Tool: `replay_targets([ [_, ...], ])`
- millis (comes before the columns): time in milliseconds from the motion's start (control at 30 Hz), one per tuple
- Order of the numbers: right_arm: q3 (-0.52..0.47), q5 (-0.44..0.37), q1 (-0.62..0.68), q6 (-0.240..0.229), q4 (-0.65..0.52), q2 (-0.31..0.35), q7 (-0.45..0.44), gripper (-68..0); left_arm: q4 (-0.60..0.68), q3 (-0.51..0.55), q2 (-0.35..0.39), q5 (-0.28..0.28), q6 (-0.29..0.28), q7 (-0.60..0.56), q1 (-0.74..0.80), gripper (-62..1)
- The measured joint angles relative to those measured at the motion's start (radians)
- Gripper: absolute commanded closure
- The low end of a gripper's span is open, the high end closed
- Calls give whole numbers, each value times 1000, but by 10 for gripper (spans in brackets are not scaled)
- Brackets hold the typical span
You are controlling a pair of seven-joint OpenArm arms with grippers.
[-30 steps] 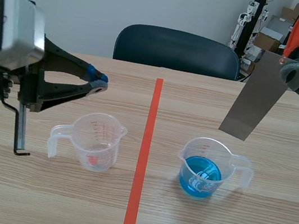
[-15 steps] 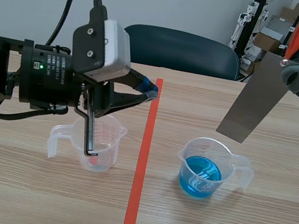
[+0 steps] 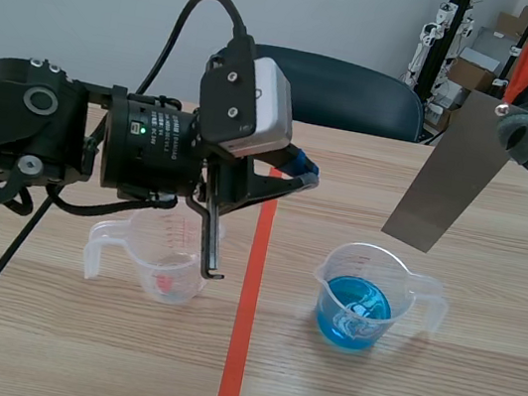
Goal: Do the redox reaction experiment. move the plate over the blue solution
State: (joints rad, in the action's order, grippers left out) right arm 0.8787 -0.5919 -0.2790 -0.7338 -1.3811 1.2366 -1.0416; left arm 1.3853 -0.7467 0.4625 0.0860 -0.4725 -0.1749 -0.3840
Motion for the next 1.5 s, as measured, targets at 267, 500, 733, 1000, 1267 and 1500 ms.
replay_targets([
  [267,0,0,0,0,0,0,5,-4,-51,-29,-53,1,-30,0,-45,-31],
  [500,0,-2,0,0,0,0,15,-4,-56,-43,-76,1,-32,0,-60,-31],
  [733,0,-2,0,0,0,0,21,-4,-56,-48,-92,30,-39,0,-60,-31],
  [1000,0,-2,0,0,0,0,22,-4,-56,-48,-94,41,-42,0,-60,-31],
  [1267,0,-2,0,0,0,0,22,-4,-56,-48,-94,44,-45,1,-60,-31],
  [1500,0,-2,0,0,0,0,22,-4,-56,-48,-94,44,-45,1,-60,-31],
])
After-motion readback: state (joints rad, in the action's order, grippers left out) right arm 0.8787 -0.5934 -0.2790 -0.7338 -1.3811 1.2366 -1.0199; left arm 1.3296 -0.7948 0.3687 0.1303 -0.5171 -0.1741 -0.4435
